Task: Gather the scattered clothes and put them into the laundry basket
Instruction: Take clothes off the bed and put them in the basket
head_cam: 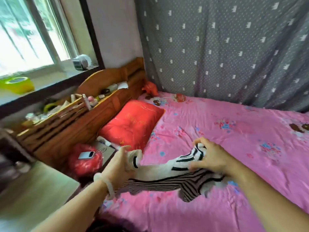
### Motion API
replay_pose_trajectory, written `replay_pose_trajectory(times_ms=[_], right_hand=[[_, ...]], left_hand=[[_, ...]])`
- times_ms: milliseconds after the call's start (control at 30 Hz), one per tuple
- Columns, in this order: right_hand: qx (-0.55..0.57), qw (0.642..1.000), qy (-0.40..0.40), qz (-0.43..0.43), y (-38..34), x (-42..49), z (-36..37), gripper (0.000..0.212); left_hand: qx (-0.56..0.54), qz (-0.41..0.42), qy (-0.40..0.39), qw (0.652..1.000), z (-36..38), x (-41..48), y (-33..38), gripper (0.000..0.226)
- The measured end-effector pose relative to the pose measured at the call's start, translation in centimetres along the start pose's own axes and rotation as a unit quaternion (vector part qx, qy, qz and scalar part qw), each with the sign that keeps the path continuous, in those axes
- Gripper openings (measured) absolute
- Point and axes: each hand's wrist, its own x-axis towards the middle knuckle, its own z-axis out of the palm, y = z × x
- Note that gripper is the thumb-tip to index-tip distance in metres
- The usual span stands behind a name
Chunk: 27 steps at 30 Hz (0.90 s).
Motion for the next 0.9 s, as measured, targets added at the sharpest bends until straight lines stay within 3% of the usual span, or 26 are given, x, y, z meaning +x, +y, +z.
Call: replay_pose_trajectory(times_ms=[33, 100, 133, 200, 267, 400, 500, 567, 767, 800, 900], right_hand=[[-0.104, 0.994, -0.012, 0.000, -0.6, 0.2, 0.8, 0.050], [-0.214, 0.977, 0.023, 0.005, -3.3, 0.5, 3.3, 0.026], [-0.225, 0.972, 0.065, 0.007, -4.6, 0.6, 4.3, 0.016], [-0.160, 0.978, 0.135, -0.002, -7.9, 0.6, 6.3, 0.009], [-0.033, 0.991, 0.131, -0.008, -11.9, 0.7, 9.0, 0.016], [0.179, 0.984, 0.015, 0.012, -17.6, -0.4, 13.4, 0.022], [0.203, 0.975, -0.080, -0.032, -20.5, -1.9, 17.1, 0.015], [0.220, 0.963, -0.145, -0.048, -21.7, -2.9, 18.9, 0.031], [0.184, 0.931, -0.277, -0.150, -21.8, -3.0, 20.5, 0.100], [0.174, 0.934, -0.267, -0.162, -21.5, -2.8, 20.7, 0.098], [0.169, 0.951, -0.202, -0.163, -21.0, -2.0, 20.4, 0.061]], left_hand=[[0.059, 0.014, -0.008, 0.998, -1.1, -0.8, -0.6, 0.061], [0.179, -0.004, 0.027, 0.983, -4.4, -3.3, -1.4, 0.026], [0.215, -0.031, 0.053, 0.975, -5.5, -4.1, -1.6, 0.021], [0.211, -0.059, 0.092, 0.971, -6.9, -5.4, -2.5, 0.036], [0.154, -0.102, 0.111, 0.977, -8.3, -7.2, -3.4, 0.039], [-0.006, -0.236, 0.125, 0.964, -10.1, -8.2, -2.8, 0.044], [-0.235, -0.325, 0.145, 0.905, -10.8, -9.1, -2.4, 0.035], [-0.354, -0.366, 0.126, 0.851, -10.9, -9.6, -2.1, 0.029], [-0.476, -0.330, 0.041, 0.814, -12.1, -11.8, -0.2, 0.009], [-0.478, -0.312, 0.026, 0.821, -12.3, -12.0, -0.3, 0.014], [-0.458, -0.287, 0.036, 0.841, -12.8, -13.0, -1.2, 0.031]])
